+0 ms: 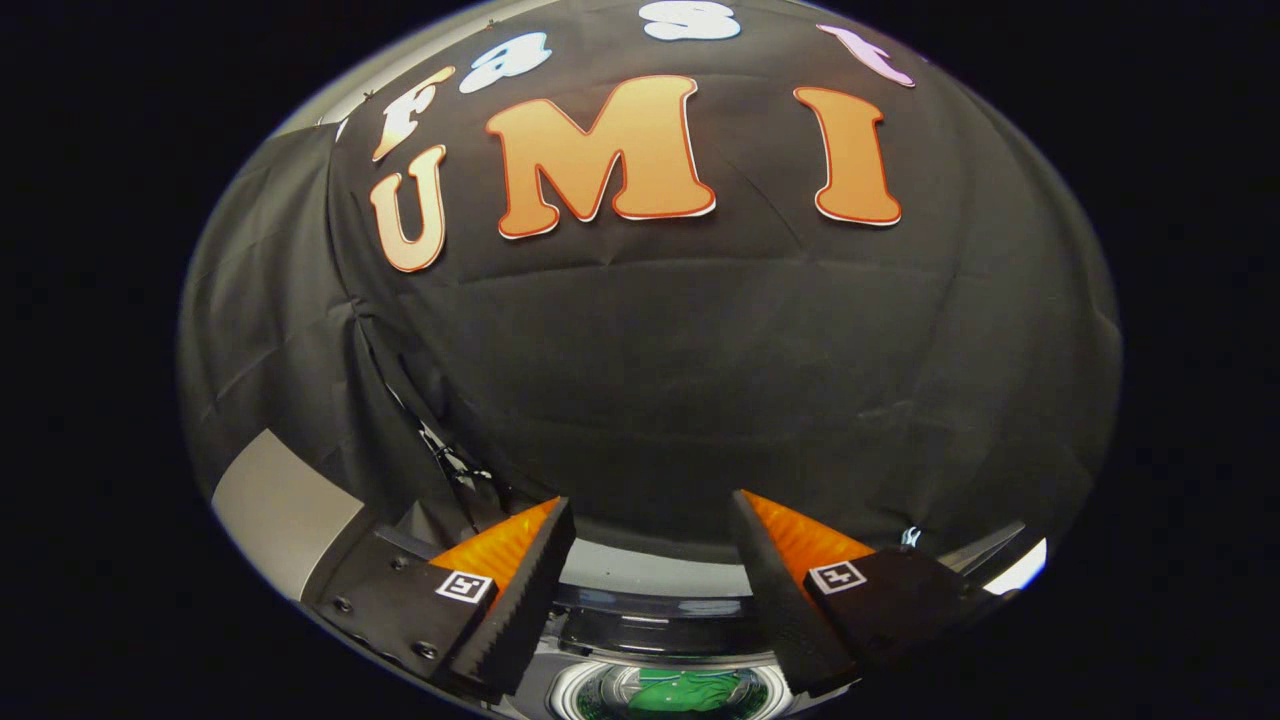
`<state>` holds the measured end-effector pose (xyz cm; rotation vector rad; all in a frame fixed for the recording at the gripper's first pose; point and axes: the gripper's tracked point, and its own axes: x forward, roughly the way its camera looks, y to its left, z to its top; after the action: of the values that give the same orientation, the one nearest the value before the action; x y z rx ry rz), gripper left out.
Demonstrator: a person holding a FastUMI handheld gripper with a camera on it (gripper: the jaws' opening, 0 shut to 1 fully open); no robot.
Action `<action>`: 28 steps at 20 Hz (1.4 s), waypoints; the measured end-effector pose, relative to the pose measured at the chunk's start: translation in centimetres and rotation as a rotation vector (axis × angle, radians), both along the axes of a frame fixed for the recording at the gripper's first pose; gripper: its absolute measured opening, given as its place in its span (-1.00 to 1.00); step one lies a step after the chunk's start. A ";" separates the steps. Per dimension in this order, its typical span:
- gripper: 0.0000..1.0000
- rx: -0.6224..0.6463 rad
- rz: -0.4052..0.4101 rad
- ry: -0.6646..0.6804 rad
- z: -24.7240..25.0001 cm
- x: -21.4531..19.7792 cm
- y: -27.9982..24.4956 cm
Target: Put the clothes into the washing machine and then close the washing machine lid.
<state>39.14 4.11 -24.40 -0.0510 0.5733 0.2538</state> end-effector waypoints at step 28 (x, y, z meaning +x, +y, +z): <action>0.96 0.047 -0.025 0.016 -3.1 -17.7 -1.9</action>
<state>21.48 2.23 -27.46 0.0039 0.5834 0.2439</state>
